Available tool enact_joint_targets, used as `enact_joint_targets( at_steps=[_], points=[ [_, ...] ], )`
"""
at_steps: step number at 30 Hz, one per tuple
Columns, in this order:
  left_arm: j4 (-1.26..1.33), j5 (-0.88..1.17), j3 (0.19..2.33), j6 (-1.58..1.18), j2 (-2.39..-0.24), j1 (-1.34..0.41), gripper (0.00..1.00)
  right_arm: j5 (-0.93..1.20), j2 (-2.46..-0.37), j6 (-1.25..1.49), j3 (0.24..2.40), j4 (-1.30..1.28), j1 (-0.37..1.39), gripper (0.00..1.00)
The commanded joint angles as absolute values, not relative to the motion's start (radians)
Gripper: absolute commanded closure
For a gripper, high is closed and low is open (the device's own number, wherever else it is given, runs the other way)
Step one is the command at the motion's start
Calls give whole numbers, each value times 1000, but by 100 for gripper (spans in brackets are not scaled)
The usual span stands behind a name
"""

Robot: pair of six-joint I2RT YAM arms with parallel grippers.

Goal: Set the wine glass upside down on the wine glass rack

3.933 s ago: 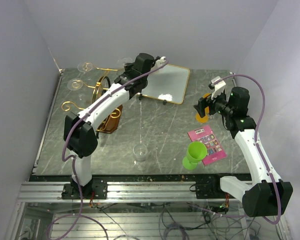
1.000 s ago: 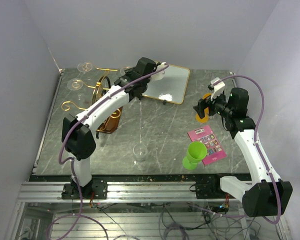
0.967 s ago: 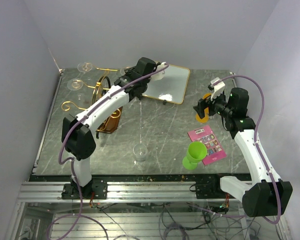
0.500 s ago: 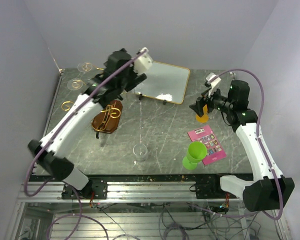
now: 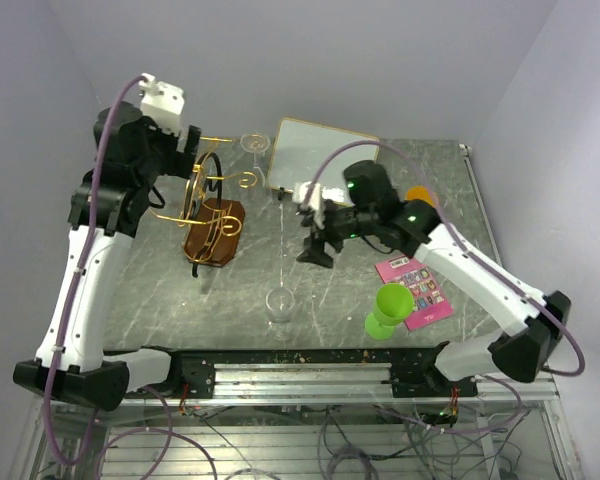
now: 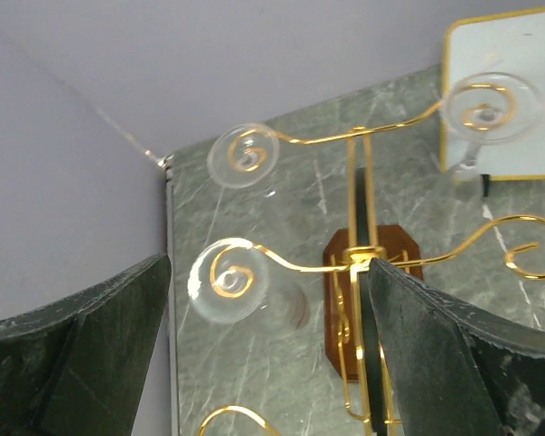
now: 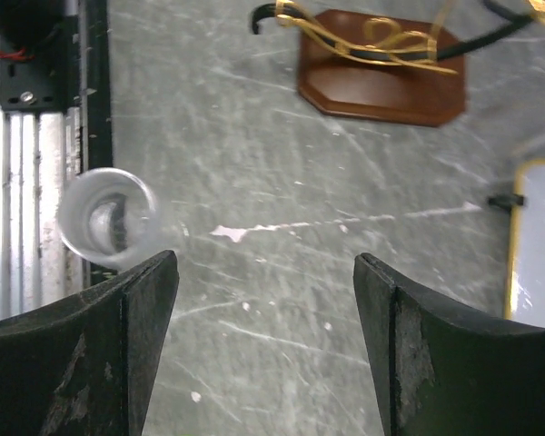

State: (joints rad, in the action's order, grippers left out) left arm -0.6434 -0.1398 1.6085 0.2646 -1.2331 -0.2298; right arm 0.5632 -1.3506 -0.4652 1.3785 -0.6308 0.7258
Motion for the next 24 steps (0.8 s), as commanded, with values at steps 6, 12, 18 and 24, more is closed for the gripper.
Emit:
enact_joint_targets(
  at_steps=[6, 12, 18, 24],
  points=[
    [-605, -78, 1585, 183, -1161, -114, 0, 362, -1516, -541, 1506, -790, 996, 23],
    [-587, -57, 1591, 183, -1170, -107, 1, 244, -1605, -587, 1554, -875, 1091, 27],
    [-578, -37, 1590, 194, -1173, -107, 1, 187, -1710, -617, 1634, -994, 1129, 46],
    [-581, 0, 1560, 196, -1165, -106, 1, 195, -1753, -642, 1687, -1055, 1137, 72]
  ],
)
